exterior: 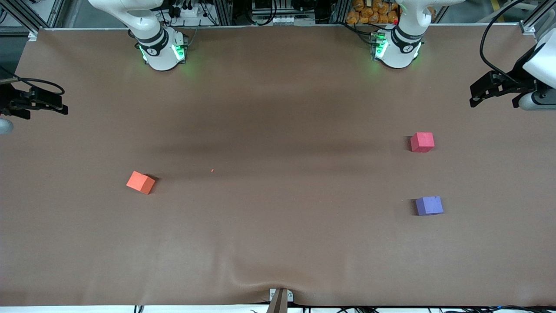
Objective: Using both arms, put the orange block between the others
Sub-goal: 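Reach the right gripper down toward the orange cube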
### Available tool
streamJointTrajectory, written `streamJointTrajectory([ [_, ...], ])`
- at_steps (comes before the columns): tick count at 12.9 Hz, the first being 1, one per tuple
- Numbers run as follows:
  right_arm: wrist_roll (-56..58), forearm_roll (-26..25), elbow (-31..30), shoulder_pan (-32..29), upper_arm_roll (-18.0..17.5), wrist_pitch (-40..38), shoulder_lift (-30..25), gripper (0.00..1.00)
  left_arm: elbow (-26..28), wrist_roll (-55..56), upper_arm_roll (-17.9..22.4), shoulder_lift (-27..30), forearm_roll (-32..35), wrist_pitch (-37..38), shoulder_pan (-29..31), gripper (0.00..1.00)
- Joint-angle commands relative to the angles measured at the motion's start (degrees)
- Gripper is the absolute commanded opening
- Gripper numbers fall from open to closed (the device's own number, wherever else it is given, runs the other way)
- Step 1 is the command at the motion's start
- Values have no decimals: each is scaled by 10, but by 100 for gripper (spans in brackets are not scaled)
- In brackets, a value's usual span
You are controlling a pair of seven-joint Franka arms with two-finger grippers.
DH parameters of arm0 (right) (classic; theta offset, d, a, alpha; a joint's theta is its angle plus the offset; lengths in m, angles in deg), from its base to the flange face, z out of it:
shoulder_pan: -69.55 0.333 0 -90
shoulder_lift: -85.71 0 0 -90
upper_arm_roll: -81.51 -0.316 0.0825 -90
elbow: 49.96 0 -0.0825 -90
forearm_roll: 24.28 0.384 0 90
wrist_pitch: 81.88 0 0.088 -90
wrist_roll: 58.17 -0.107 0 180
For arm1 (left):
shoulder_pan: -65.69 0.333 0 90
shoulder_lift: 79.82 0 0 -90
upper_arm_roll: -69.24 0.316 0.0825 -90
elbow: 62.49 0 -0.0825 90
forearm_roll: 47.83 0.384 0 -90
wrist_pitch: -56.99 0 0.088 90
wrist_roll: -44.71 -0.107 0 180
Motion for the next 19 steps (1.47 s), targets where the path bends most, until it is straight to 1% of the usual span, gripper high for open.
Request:
streamJointTrajectory([
  [1,-1,-7,-9,0,-2,-4,-17,100,-5,-9,-2,3,12,11,8,100],
  [4,-1,-8,-9,0,-2,-4,-18,100,-26,-9,-2,-15,15,11,10,100],
  [7,4,-9,-13,0,-2,-1,-12,100,-25,-9,-2,-15,10,15,10,100],
  [9,2,-9,-25,2,-2,21,2,100,-22,-10,-2,-16,9,15,10,100],
  [11,1,-8,-77,2,-2,86,12,100,-23,-10,-2,-16,9,15,11,100],
  [13,1,-8,-140,2,-2,177,27,100,-22,-9,-2,-14,9,15,11,100],
  [15,0,-8,-182,3,-2,256,59,100,-18,-10,-2,-11,9,15,23,100],
  [18,-2,-8,-251,3,-2,397,107,100,-12,-9,-3,-12,9,15,22,100],
  [19,-3,-7,-267,3,-2,434,124,100,-12,-9,-3,-13,9,15,22,100],
])
